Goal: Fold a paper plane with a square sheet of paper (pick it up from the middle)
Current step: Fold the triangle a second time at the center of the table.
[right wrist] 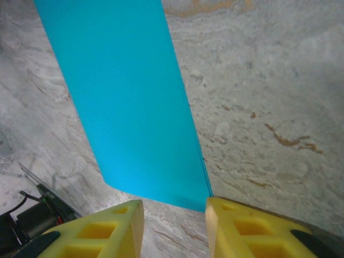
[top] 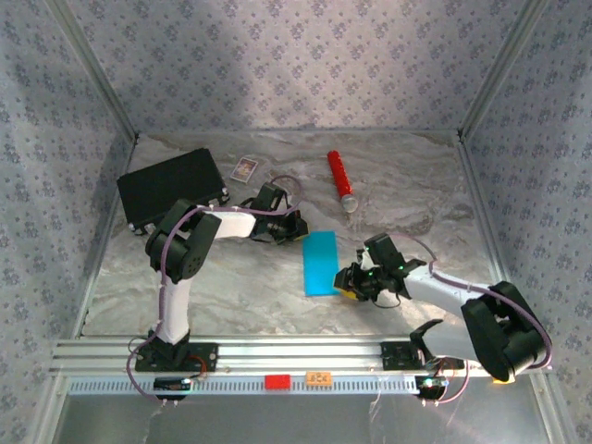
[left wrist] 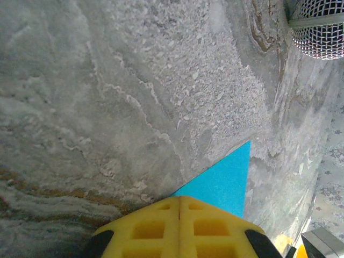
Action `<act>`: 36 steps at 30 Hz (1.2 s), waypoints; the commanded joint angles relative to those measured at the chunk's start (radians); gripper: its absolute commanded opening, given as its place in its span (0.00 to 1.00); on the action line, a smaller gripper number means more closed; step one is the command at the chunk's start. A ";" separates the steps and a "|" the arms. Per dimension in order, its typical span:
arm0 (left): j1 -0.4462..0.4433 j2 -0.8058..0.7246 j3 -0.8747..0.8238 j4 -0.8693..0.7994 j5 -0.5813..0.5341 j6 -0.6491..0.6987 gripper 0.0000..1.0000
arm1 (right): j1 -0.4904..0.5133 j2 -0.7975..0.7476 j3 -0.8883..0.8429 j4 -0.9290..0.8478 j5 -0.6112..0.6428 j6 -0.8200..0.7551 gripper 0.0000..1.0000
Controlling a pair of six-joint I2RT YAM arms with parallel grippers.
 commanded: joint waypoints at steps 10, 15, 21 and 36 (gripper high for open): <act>-0.006 0.037 -0.031 -0.039 -0.015 -0.004 0.00 | 0.011 0.045 0.023 0.048 -0.009 0.009 0.37; -0.011 0.040 -0.028 -0.037 -0.014 -0.007 0.00 | 0.016 0.045 0.055 0.068 -0.008 0.015 0.38; -0.012 0.039 -0.032 -0.038 -0.015 -0.010 0.00 | 0.027 0.033 0.090 -0.035 0.050 -0.009 0.39; -0.012 0.042 -0.026 -0.044 -0.016 -0.009 0.00 | 0.043 0.054 0.063 -0.060 0.049 -0.011 0.42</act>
